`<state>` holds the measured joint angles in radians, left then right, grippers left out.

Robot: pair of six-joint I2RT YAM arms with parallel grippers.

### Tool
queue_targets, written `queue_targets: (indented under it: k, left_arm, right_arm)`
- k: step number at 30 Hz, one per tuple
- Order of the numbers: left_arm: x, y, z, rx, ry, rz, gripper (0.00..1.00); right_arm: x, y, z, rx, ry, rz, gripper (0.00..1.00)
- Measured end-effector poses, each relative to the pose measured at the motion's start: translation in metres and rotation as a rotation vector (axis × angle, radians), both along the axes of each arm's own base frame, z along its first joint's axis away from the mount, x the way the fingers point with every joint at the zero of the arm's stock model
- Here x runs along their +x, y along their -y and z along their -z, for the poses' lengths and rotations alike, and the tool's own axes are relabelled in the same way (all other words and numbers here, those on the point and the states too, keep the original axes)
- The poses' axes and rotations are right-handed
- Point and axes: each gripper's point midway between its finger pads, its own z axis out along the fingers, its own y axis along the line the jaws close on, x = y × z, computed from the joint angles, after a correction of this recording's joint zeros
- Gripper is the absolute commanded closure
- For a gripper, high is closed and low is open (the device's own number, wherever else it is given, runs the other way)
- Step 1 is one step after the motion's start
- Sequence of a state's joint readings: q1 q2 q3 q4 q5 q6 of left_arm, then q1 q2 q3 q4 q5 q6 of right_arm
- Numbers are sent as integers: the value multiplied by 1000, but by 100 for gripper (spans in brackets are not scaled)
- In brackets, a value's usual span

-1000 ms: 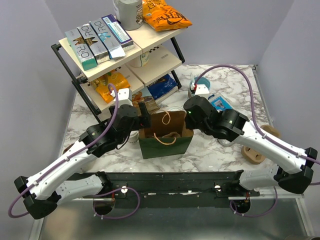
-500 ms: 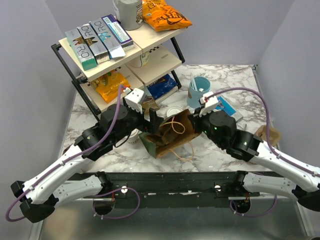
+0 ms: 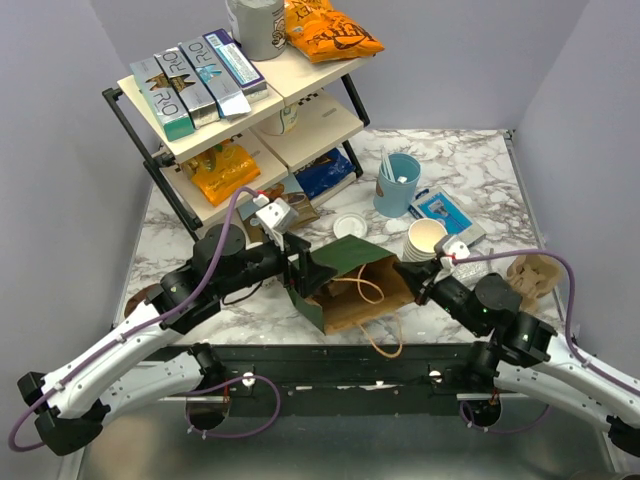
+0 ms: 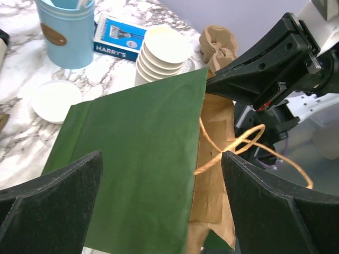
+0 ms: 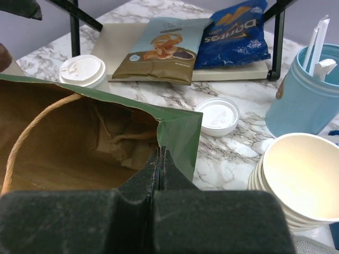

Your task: Pack the takeout coffee

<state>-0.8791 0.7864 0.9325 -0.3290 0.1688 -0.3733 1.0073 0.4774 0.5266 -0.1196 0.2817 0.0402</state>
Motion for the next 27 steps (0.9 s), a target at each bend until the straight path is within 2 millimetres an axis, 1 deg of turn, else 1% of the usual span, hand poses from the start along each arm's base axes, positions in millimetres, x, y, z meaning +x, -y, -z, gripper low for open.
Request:
queue_targets:
  k: [2, 3, 6, 12, 15, 21, 23, 27]
  left_arm:
    - [-1, 2, 2, -3, -20, 5, 1]
    - [-2, 3, 4, -2, -28, 8, 1]
    - [-5, 8, 8, 2, -56, 40, 1]
    - [-12, 20, 23, 30, -114, 107, 1]
    - [-14, 22, 27, 40, -134, 119, 1]
    - [-18, 23, 27, 38, -140, 142, 1]
    - [-19, 24, 26, 46, -138, 154, 1]
    - [-21, 33, 18, 72, -127, 190, 1]
  right_arm:
    - [-4, 4, 6, 2, 9, -13, 99]
    - [-7, 7, 2, 23, 24, -17, 99]
    - [-13, 8, 0, 31, 31, -41, 99]
    - [-19, -1, 18, -27, -14, -99, 99]
    - [-20, 0, 21, -35, -21, -104, 99]
    - [-25, 8, 16, 4, -32, -90, 99]
    - [-24, 7, 14, 5, -46, -88, 99]
    - [-22, 2, 6, -4, -66, -87, 99]
